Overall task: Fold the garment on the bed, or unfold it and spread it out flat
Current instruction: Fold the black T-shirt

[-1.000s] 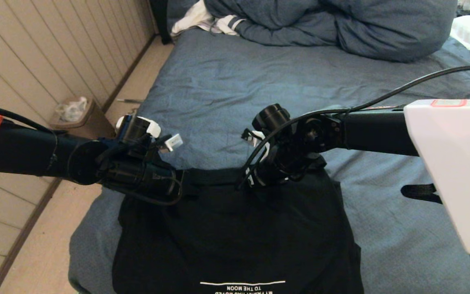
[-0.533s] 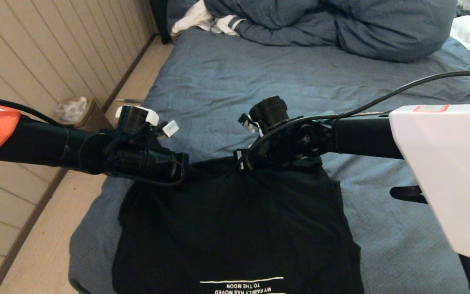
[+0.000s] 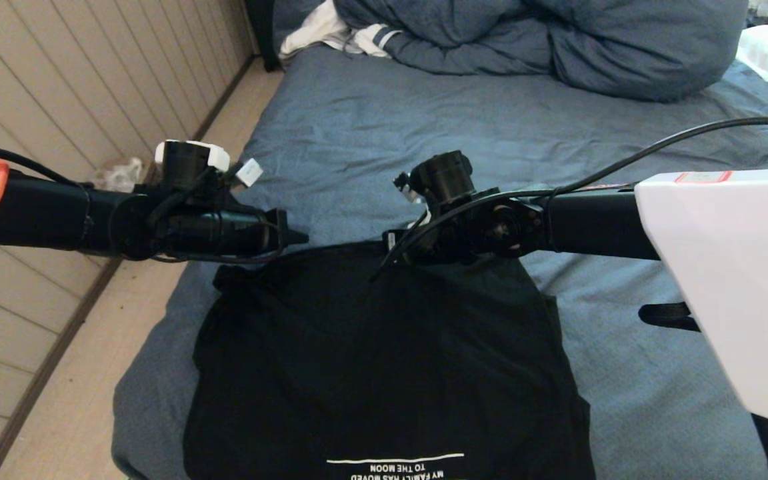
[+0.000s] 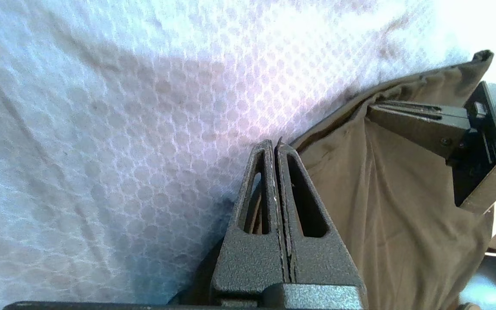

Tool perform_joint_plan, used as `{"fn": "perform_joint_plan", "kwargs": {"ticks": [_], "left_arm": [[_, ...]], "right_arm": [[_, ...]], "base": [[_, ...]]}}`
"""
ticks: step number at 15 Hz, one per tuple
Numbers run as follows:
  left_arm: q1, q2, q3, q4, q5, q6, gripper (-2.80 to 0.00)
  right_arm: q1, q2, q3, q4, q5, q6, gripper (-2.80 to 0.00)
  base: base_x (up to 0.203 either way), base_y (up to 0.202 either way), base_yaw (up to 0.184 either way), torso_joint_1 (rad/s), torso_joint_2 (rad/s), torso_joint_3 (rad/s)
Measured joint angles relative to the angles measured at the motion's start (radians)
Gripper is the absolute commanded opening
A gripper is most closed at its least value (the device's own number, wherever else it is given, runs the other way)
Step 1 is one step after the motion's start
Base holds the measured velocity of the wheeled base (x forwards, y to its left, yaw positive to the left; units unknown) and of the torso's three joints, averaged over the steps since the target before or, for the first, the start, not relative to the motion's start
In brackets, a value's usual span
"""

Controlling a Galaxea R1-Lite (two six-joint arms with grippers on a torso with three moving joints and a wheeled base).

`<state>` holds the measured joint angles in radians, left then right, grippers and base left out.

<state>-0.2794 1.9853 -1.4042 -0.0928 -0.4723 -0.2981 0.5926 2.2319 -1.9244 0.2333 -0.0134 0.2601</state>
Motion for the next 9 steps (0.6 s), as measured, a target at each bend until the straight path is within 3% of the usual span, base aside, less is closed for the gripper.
{"fn": "perform_joint_plan", "kwargs": {"ticks": [5,9], "left_arm": [[0.073,-0.015,-0.024,0.007,-0.002,-0.005,-2.8],[0.149,-0.133,0.013,0.059,-0.012,-0.017,-2.8]], "right_arm": [[-0.076,-0.039,0.013,0.002,0.002,0.005,-2.8],[-0.135,-0.158,0.06,0.007,0.005,0.029,-2.8]], "base": [[0.0,0.0,0.0,0.0,0.0,0.0],[0.0,0.0,0.0,0.0,0.0,0.0]]}}
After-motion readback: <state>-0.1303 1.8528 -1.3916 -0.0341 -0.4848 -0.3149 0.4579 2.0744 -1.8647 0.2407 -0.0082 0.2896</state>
